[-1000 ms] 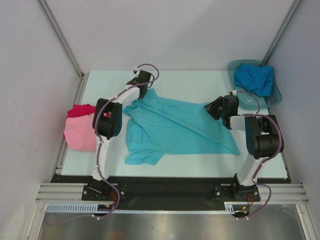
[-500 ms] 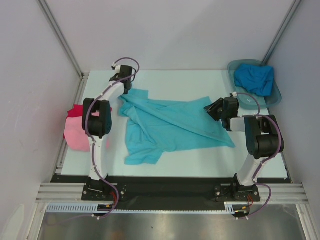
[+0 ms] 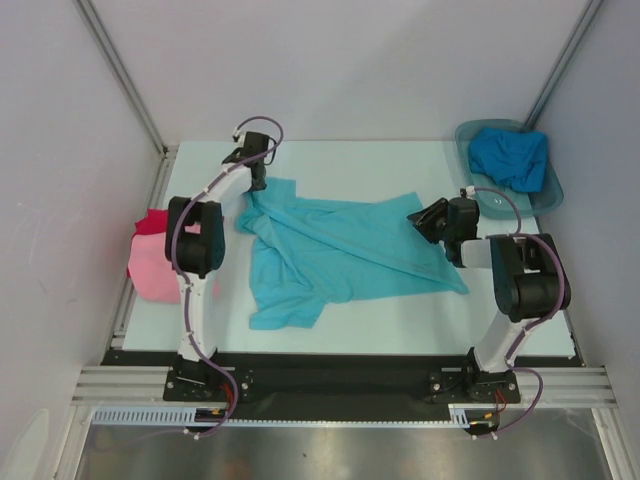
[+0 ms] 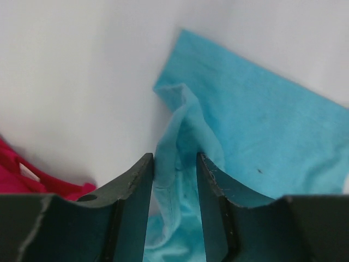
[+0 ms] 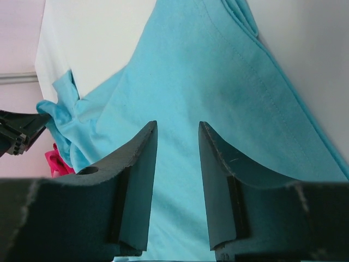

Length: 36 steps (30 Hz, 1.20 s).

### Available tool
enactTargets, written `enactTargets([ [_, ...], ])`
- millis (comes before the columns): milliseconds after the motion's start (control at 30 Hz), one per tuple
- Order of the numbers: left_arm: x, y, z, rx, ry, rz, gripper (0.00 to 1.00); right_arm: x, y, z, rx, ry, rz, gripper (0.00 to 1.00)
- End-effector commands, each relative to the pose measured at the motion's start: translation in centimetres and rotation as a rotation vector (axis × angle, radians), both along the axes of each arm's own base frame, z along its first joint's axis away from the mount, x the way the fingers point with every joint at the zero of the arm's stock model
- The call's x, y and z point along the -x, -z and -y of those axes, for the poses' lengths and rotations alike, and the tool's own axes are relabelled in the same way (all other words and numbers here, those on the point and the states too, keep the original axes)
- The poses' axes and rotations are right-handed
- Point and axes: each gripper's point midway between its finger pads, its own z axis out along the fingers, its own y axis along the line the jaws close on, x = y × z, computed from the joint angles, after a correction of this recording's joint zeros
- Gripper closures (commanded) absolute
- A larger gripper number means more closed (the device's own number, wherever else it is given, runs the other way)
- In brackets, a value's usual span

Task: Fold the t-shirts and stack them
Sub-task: Flatten the tshirt out

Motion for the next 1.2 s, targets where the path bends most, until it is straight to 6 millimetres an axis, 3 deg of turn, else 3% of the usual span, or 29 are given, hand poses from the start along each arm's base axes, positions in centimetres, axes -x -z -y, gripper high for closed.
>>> enactTargets([
  [0, 1.3, -4.6, 3.2, 0.124, 0.010, 0.067, 0.57, -0.4, -3.5, 0.2, 0.010, 0.010, 0.091, 0.59],
  [67, 2.9, -4.8, 3.8, 0.147, -0.011, 0.061, 0.58, 0.4, -2.7, 0.8, 0.048, 0.036, 0.027, 0.58],
  [100, 3.4, -7.2, 4.5, 0.165, -0.003, 0.115, 0.58, 0.5, -3.6, 1.5, 0.073, 0.075, 0.035, 0.58],
  [167, 4.8, -7.4, 5.0, 0.166, 0.007, 0.129, 0.58, 1.3, -3.7, 1.5, 0.089, 0.081, 0.016, 0.57],
  [200, 5.3, -9.4, 5.6, 0.166, 0.021, 0.174, 0.58, 1.6, -3.9, 1.4, 0.091, 0.080, 0.019, 0.57],
  [300, 5.7, -12.4, 5.5, 0.165, 0.031, 0.232, 0.57, 2.2, -6.2, 1.2, 0.077, 0.074, 0.067, 0.57],
  [333, 6.0, -14.5, 5.4, 0.178, 0.035, 0.272, 0.57, 2.5, -7.6, 1.3, 0.072, 0.076, 0.095, 0.57],
  [433, 7.9, -16.5, 5.7, 0.234, 0.051, 0.300, 0.56, 4.1, -9.5, 1.3, 0.055, 0.080, 0.126, 0.56],
  [500, 9.5, -16.2, 6.3, 0.279, 0.048, 0.289, 0.57, 5.3, -9.8, 1.2, 0.049, 0.075, 0.124, 0.55],
  [533, 11.0, -14.0, 6.3, 0.281, 0.047, 0.239, 0.57, 6.1, -9.1, 1.2, 0.056, 0.074, 0.103, 0.55],
  [567, 12.2, -14.5, 7.0, 0.308, 0.045, 0.256, 0.57, 6.6, -9.9, 1.3, 0.055, 0.076, 0.121, 0.54],
  [600, 14.0, -11.8, 6.9, 0.300, 0.036, 0.204, 0.57, 7.4, -9.3, 1.3, 0.060, 0.071, 0.099, 0.54],
  [700, 17.3, -9.6, 8.7, 0.354, 0.037, 0.171, 0.57, 9.1, -9.1, 1.5, 0.066, 0.071, 0.082, 0.54],
  [767, 21.3, -5.0, 9.2, 0.374, 0.021, 0.073, 0.58, 10.4, -8.7, 1.3, 0.070, 0.051, 0.059, 0.54],
  [900, 26.0, -1.9, 10.5, 0.445, 0.023, 0.040, 0.58, 13.1, -7.2, 1.1, 0.100, 0.007, 0.010, 0.52],
  [967, 27.6, -1.5, 11.6, 0.508, 0.045, 0.055, 0.58, 14.3, -6.9, 0.5, 0.087, -0.032, 0.011, 0.51],
  [1000, 29.0, 0.0, 11.6, 0.540, 0.056, 0.045, 0.58, 15.2, -5.8, 0.5, 0.083, -0.043, -0.014, 0.51],
  [1033, 29.5, -1.2, 12.0, 0.610, 0.057, 0.095, 0.57, 15.6, -6.1, 0.2, 0.076, -0.057, 0.002, 0.51],
  [1100, 30.8, -0.4, 11.7, 0.631, 0.066, 0.134, 0.57, 16.5, -5.4, -0.1, 0.086, -0.080, -0.009, 0.50],
  [1133, 31.0, -1.7, 11.6, 0.657, 0.078, 0.188, 0.57, 16.8, -5.5, -0.1, 0.094, -0.084, 0.002, 0.51],
  [1167, 31.4, -1.7, 11.4, 0.648, 0.086, 0.196, 0.57, 17.0, -5.3, 0.0, 0.100, -0.084, 0.001, 0.51],
])
